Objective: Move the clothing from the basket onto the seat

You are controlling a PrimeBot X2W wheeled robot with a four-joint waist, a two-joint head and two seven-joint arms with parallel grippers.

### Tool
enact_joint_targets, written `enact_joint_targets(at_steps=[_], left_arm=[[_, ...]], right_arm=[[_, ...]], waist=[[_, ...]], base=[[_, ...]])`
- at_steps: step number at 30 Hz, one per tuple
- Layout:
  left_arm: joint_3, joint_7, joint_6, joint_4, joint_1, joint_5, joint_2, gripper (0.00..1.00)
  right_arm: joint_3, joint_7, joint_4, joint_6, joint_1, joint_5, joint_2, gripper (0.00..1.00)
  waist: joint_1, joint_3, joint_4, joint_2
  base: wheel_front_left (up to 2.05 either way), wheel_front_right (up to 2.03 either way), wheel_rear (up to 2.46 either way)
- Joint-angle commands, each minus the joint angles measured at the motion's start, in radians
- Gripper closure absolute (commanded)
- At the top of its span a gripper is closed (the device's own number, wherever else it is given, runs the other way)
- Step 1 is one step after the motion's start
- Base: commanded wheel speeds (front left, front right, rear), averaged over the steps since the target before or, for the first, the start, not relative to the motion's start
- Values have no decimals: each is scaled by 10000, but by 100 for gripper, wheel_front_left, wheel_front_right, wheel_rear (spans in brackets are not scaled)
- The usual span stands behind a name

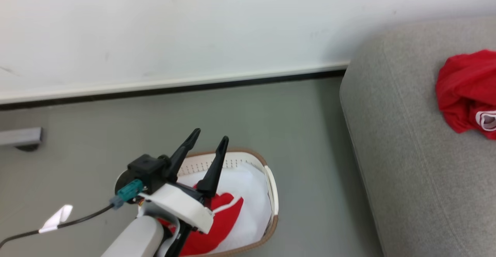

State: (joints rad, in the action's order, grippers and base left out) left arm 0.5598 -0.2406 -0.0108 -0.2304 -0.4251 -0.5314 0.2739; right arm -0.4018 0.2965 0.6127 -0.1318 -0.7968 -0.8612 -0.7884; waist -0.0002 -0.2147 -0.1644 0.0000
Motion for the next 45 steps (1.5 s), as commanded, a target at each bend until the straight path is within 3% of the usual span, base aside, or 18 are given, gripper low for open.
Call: enact_joint_targets(at_steps=[1,8,12,23,37,45], left_arm=[[-104,-85,-87,-69,237,-201,92,0],[-793,-188,-493,-93,888,-356,333,0],[-1267,-234,-636,78,1379,-547,527,0],[-2425,-245,-1103,627,2445,127,417,0],[-4473,-247,-671,1123,3800,1794,-956,0],[-5107,-247,-99,756,4124,2893,-1497,0]], right_arm=[[79,-225,-265,22,294,116,-75,0],[725,-1754,-1499,22,1381,519,308,0],[1124,-2622,-2118,22,2200,861,844,0],[2369,-4814,-3486,22,4865,1950,3147,0],[3199,-5621,-4446,22,7308,4120,5741,0],[3292,-5619,-4040,22,7367,4929,6175,0]], waist=[[2,584,146,0],[2,1508,555,0],[2,1828,717,0],[2,2207,1250,0],[2,2367,1531,0],[2,2401,1483,0]], base=[[0,0,0],[0,0,0],[0,0,0],[0,0,0],[0,0,0],[0,0,0]])
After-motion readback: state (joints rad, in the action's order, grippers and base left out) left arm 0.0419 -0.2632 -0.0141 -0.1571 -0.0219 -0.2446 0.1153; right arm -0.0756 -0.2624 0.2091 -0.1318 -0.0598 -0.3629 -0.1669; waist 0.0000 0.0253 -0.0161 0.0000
